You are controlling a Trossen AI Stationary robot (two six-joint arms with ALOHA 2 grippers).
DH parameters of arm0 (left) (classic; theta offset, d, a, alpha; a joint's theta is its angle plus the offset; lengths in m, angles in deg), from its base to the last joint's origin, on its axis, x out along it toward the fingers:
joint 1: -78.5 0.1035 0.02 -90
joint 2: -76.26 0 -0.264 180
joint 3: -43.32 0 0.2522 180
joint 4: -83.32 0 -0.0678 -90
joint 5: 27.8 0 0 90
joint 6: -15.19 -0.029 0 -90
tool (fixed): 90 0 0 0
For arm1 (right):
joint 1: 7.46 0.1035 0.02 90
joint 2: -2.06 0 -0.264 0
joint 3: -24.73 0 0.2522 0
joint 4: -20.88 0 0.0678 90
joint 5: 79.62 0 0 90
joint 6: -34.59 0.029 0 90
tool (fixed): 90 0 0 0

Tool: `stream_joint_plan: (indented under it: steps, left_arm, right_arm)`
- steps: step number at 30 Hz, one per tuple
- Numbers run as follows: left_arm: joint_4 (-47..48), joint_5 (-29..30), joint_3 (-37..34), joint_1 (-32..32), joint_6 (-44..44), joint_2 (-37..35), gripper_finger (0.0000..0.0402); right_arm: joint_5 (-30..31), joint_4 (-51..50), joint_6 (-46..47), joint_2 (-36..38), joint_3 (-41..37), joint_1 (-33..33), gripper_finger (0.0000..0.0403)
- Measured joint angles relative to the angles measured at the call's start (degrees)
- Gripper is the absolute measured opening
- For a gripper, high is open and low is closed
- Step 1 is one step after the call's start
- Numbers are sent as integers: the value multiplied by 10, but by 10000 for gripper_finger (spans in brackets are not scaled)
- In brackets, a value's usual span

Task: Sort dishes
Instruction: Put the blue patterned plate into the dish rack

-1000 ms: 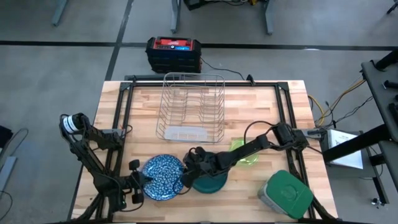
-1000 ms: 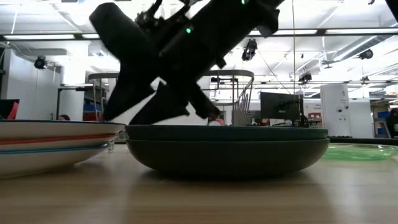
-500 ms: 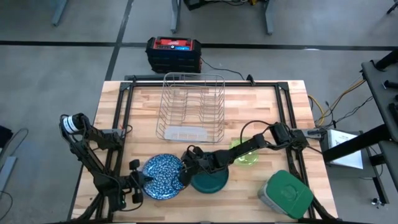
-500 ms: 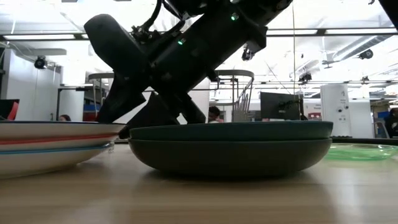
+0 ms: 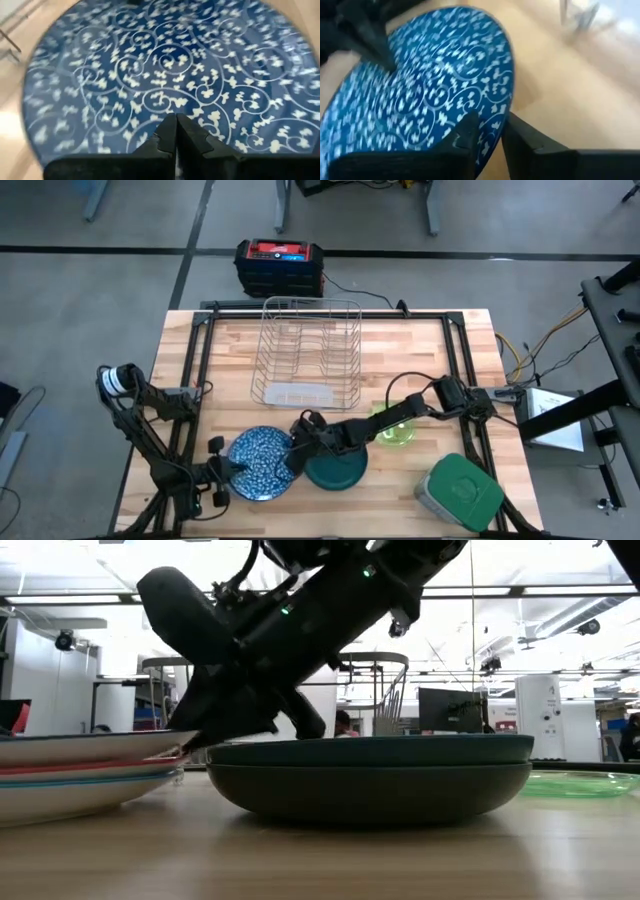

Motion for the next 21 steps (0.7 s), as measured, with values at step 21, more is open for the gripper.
stream_joint_plan:
  steps: [21]
  left_arm:
    - [21,41,64,0,-89,0,0]
  right_arm:
    - [22,25,-54,16,3,12,2]
